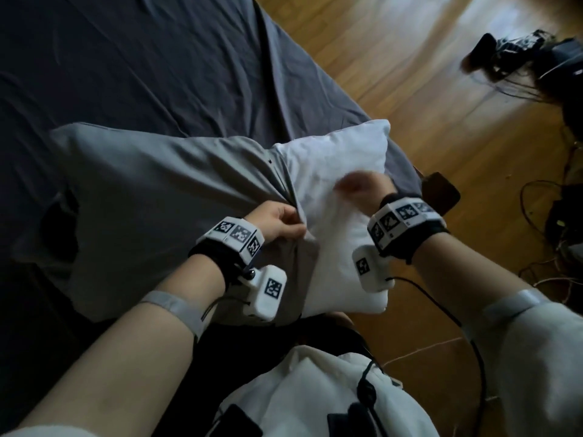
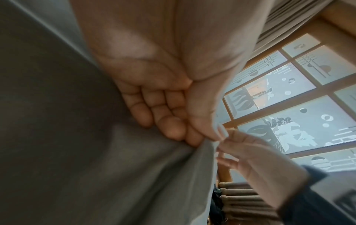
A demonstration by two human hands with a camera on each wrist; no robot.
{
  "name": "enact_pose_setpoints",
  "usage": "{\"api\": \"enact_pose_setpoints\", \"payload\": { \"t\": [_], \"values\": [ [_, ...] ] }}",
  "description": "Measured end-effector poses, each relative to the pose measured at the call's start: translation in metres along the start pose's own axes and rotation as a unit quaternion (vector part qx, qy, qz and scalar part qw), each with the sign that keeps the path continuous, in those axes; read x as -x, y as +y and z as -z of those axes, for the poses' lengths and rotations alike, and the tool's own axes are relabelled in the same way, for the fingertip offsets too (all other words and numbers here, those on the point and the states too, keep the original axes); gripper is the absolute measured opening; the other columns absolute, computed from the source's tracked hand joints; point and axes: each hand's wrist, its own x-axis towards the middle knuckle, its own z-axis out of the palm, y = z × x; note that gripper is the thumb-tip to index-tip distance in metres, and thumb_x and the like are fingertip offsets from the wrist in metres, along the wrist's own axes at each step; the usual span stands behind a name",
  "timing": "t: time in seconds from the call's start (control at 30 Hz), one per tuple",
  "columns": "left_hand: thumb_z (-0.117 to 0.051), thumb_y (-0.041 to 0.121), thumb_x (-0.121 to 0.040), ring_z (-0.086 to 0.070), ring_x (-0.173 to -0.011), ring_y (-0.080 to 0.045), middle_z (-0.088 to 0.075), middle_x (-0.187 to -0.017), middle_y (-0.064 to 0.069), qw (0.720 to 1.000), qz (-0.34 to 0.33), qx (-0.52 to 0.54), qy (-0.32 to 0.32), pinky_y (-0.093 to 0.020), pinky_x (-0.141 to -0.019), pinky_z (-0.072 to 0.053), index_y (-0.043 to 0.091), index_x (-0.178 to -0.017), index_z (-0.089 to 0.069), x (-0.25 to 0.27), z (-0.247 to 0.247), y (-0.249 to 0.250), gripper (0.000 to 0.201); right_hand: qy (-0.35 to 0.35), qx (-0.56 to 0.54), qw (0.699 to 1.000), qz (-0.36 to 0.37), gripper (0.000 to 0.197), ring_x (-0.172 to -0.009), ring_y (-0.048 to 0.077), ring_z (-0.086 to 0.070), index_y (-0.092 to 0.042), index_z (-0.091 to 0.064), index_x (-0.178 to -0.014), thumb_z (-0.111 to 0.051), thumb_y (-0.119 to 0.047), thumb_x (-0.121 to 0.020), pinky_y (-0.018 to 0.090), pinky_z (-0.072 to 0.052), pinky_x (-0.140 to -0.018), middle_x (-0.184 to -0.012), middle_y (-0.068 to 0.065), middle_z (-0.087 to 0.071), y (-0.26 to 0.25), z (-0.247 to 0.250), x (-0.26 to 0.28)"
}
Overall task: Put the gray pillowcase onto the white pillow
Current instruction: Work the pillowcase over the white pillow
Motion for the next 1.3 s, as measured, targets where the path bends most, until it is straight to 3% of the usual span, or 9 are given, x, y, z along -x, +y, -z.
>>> {"api": "enact_pose_setpoints", "payload": {
  "t": [0.13, 0.3, 0.4, 0.53, 0.67, 0.93, 1.13, 1.23, 1.3],
  "values": [
    [-0.056, -0.009, -0.083, -0.058, -0.051, 0.007, -0.064, -0.05, 0.014, 0.999, -0.01, 0.02, -0.037, -0.005, -0.058, -0.045, 0.006, -0.071, -0.057, 0.026, 0.003, -0.001, 0.02, 0.077, 0.031, 0.995, 0.052, 0.047, -0.121, 0.025, -0.047, -0.014, -0.055, -0.123, -0.069, -0.022, -0.078, 0.031, -0.035, -0.1, -0.129, 0.01, -0.051, -0.035, 0.017, -0.023],
    [-0.055, -0.011, -0.082, -0.06, -0.056, 0.007, -0.067, -0.056, 0.015, 0.996, -0.015, 0.035, -0.078, -0.007, -0.062, -0.048, 0.003, -0.098, -0.06, 0.058, 0.002, -0.001, 0.022, 0.015, 0.126, 0.992, 0.008, 0.075, -0.14, 0.021, -0.023, -0.029, -0.028, -0.141, -0.061, -0.051, -0.078, 0.043, -0.011, -0.116, -0.148, 0.004, -0.032, -0.064, 0.016, -0.035],
    [-0.057, -0.01, -0.081, -0.059, -0.055, 0.005, -0.066, -0.056, 0.012, 0.996, -0.013, 0.022, -0.09, -0.008, -0.061, -0.048, 0.007, -0.08, -0.063, 0.076, 0.003, -0.004, 0.017, -0.077, 0.213, 0.972, -0.068, 0.091, -0.143, 0.027, -0.015, -0.036, -0.015, -0.144, -0.051, -0.074, -0.069, 0.049, 0.002, -0.116, -0.153, 0.008, -0.024, -0.061, 0.01, -0.024],
    [-0.063, -0.001, -0.081, -0.052, -0.045, 0.004, -0.06, -0.045, 0.01, 0.997, -0.003, -0.036, -0.064, -0.008, -0.055, -0.042, 0.014, -0.063, -0.06, 0.094, 0.01, 0.007, 0.023, -0.069, 0.234, 0.965, -0.099, 0.068, -0.13, 0.036, -0.038, -0.022, -0.051, -0.122, -0.053, -0.064, -0.069, 0.049, -0.008, -0.115, -0.131, 0.014, -0.052, -0.063, -0.003, 0.004],
    [-0.066, 0.017, -0.082, -0.049, -0.038, 0.004, -0.057, -0.058, 0.006, 0.991, -0.028, -0.044, 0.124, -0.01, -0.043, -0.037, 0.015, -0.076, -0.063, 0.093, 0.019, 0.032, 0.008, -0.088, 0.172, 0.977, -0.085, 0.059, -0.12, 0.034, -0.046, -0.024, -0.059, -0.101, -0.058, -0.068, -0.061, 0.045, -0.024, -0.109, -0.115, 0.009, -0.061, -0.054, -0.009, 0.031],
    [-0.061, 0.048, -0.08, -0.048, -0.124, -0.032, -0.053, -0.132, -0.016, 0.928, 0.11, -0.253, 0.251, -0.033, -0.099, -0.039, 0.007, -0.126, -0.053, 0.072, 0.0, 0.067, 0.062, -0.04, 0.127, 0.991, -0.01, 0.037, -0.103, 0.022, -0.047, -0.026, -0.057, -0.076, -0.067, -0.061, -0.068, 0.032, -0.02, -0.089, -0.083, -0.001, -0.057, -0.051, -0.016, 0.095],
    [-0.059, 0.026, -0.085, -0.061, -0.103, -0.024, -0.071, -0.106, -0.003, 0.923, 0.095, -0.302, 0.217, -0.026, -0.09, -0.047, 0.009, -0.11, -0.067, 0.069, 0.001, 0.062, 0.031, 0.015, 0.101, 0.992, 0.071, 0.036, -0.073, 0.012, -0.044, -0.029, -0.037, -0.046, -0.046, -0.062, -0.058, 0.029, -0.012, -0.079, -0.051, -0.014, -0.042, -0.04, -0.027, 0.12],
    [-0.057, 0.008, -0.088, -0.054, -0.045, 0.003, -0.059, -0.041, 0.015, 0.99, -0.009, -0.075, 0.122, -0.009, -0.049, -0.042, 0.005, -0.102, -0.065, 0.074, -0.019, 0.074, 0.017, 0.039, 0.027, 0.991, 0.124, 0.039, -0.062, 0.009, -0.042, -0.026, -0.03, -0.043, -0.031, -0.064, -0.053, 0.028, -0.012, -0.077, -0.052, -0.008, -0.043, -0.049, -0.033, 0.122],
    [-0.051, 0.003, -0.091, -0.041, -0.028, 0.001, -0.051, -0.032, 0.011, 0.995, -0.036, 0.029, 0.084, -0.01, -0.035, -0.032, 0.007, -0.087, -0.061, 0.08, -0.028, 0.078, 0.012, 0.048, -0.015, 0.989, 0.14, 0.035, -0.061, 0.012, -0.04, -0.025, -0.027, -0.041, -0.029, -0.057, -0.055, 0.031, -0.015, -0.082, -0.048, -0.011, -0.035, -0.055, -0.035, 0.119]
  ]
}}
